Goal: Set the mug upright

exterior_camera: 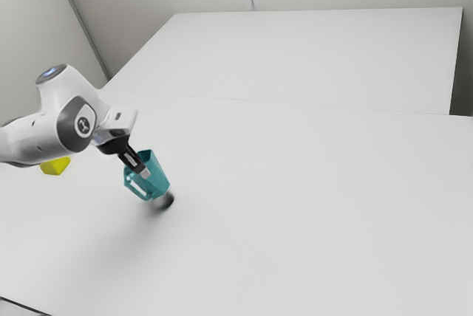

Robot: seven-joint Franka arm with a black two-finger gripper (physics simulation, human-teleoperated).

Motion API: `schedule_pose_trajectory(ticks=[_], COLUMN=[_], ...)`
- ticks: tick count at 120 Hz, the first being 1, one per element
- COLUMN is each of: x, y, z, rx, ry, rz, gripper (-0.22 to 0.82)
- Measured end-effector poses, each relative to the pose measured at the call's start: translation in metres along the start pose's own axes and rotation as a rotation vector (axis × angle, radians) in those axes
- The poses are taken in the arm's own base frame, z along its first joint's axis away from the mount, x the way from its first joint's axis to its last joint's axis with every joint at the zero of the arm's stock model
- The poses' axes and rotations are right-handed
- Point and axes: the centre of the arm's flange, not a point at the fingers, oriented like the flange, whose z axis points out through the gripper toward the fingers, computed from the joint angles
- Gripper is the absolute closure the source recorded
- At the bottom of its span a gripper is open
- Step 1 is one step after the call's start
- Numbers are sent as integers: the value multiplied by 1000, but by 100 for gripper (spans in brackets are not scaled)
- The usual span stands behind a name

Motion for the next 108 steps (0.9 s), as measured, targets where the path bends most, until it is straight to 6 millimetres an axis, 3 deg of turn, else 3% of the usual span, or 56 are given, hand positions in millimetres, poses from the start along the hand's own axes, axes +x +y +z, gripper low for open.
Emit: schedule_pose_trajectory(ticks=[14,56,87,108], x=[15,74,82,85], y=[-7,-1,24,21], z=[4,12,21,23], rx=[6,49,11,11], ry=[-1,-1,-36,-38], rz=[-77,-122,-160,-199], gripper=[79,79,79,79])
